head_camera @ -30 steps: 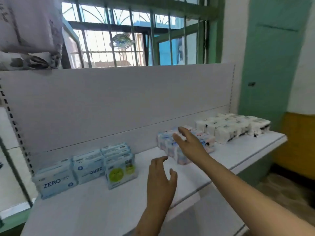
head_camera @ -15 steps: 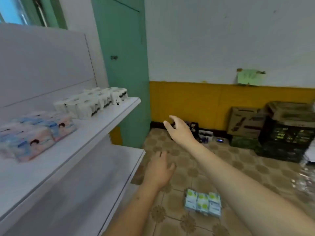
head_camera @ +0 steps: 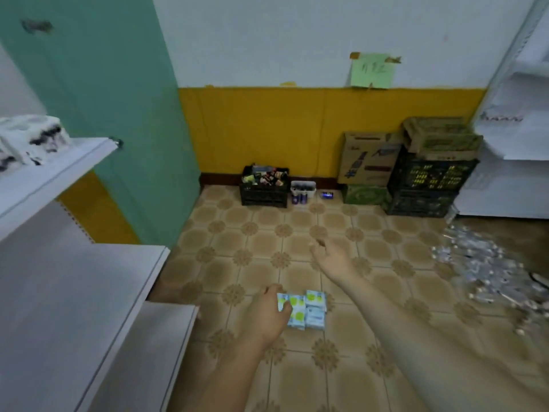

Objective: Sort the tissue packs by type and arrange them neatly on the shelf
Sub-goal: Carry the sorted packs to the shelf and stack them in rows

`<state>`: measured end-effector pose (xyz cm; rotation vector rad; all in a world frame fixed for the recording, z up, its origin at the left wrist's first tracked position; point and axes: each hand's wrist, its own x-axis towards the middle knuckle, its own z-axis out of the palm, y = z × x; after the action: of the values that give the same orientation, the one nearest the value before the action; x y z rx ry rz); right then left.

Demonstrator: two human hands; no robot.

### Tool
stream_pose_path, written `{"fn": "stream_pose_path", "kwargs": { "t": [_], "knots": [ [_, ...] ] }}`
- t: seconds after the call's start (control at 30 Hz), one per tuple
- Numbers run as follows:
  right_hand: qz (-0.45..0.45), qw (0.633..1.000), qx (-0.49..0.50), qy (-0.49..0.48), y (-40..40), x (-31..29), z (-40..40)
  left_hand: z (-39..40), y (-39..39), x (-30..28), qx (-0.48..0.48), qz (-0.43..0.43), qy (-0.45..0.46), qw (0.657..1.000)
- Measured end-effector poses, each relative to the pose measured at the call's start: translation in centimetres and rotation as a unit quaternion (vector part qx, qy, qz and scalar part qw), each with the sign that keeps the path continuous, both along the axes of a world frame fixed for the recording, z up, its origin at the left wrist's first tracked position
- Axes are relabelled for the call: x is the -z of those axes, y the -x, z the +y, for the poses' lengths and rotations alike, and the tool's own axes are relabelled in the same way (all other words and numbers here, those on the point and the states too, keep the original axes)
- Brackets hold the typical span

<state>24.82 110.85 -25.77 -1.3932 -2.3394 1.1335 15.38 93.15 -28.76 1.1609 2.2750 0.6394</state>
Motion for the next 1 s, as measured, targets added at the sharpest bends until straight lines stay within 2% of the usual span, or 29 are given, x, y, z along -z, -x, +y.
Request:
{"fn": "stream_pose_path", "kwargs": {
  "t": [0.17, 0.4, 0.47, 0.63, 0.83, 1.0],
  "knots": [
    [-0.021, 0.994, 0.075, 0.073, -1.5, 5.0, 5.0, 4.5, 1.2, 3.8, 0.03, -0.024, 0.054, 0.998],
    [-0.093, 0.965, 0.187, 0.156, -0.5, 11.1, 10.4, 12.4, 6.2, 10.8, 0.087, -0.039, 0.127, 0.987],
    [-0.11, 0.957, 0.207, 0.174, 0.3, 12.1, 11.9, 14.9, 7.8, 12.2, 0.111, -0.053, 0.142, 0.982],
    [-0.144, 0.947, 0.211, 0.197, 3.2, 16.7, 16.2, 21.0, 12.6, 17.1, 0.181, -0.026, 0.194, 0.964],
    [-0.189, 0.938, 0.191, 0.219, 4.7, 27.6, 20.1, 26.3, 15.1, 26.1, 0.237, -0.009, 0.254, 0.938],
    [-0.218, 0.924, 0.191, 0.249, 3.9, 42.5, 23.4, 29.1, 15.3, 40.4, 0.264, 0.006, 0.29, 0.92]
  ]
}}
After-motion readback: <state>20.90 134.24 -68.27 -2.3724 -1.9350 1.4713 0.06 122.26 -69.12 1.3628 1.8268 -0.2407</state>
